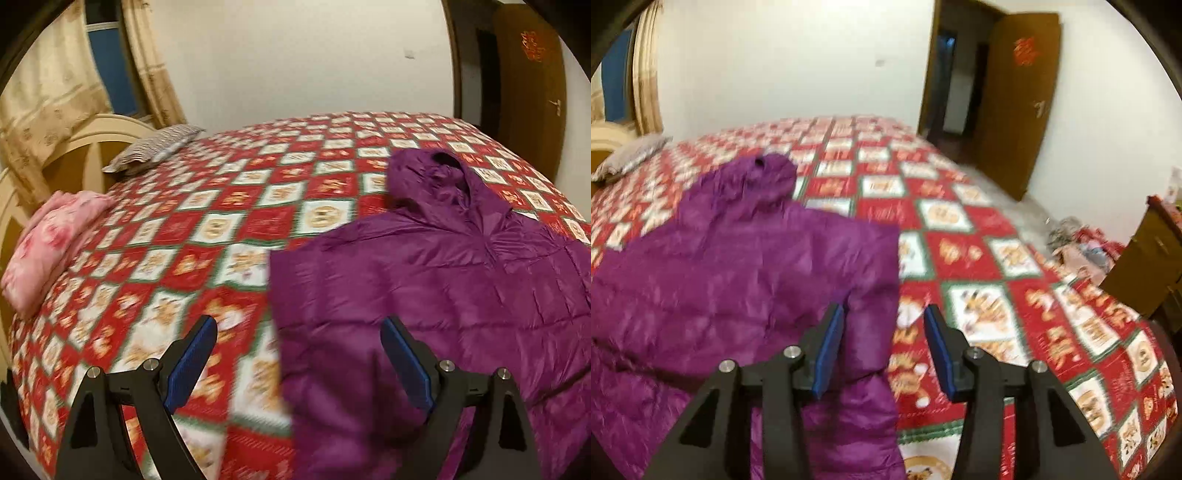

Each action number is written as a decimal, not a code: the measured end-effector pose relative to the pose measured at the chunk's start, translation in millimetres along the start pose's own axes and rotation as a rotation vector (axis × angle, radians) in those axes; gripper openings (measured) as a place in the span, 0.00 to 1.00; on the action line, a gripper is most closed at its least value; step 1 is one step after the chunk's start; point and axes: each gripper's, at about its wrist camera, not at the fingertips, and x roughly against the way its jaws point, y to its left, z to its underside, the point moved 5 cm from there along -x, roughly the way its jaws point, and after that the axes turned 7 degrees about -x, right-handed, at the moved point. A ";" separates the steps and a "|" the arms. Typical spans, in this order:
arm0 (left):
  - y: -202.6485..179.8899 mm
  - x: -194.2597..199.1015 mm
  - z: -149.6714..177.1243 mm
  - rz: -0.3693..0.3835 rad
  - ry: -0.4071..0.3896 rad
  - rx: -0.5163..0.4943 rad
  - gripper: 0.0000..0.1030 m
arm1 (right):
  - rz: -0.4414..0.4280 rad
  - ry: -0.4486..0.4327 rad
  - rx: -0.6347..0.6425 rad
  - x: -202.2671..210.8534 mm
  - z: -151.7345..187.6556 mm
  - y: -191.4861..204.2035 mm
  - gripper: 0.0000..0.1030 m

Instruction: Fold large clothes

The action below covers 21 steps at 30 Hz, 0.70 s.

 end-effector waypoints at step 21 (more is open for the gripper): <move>-60.6 -73.5 15.2 -0.006 0.046 -0.067 0.89 | -0.158 0.140 0.019 -82.7 42.2 42.9 0.41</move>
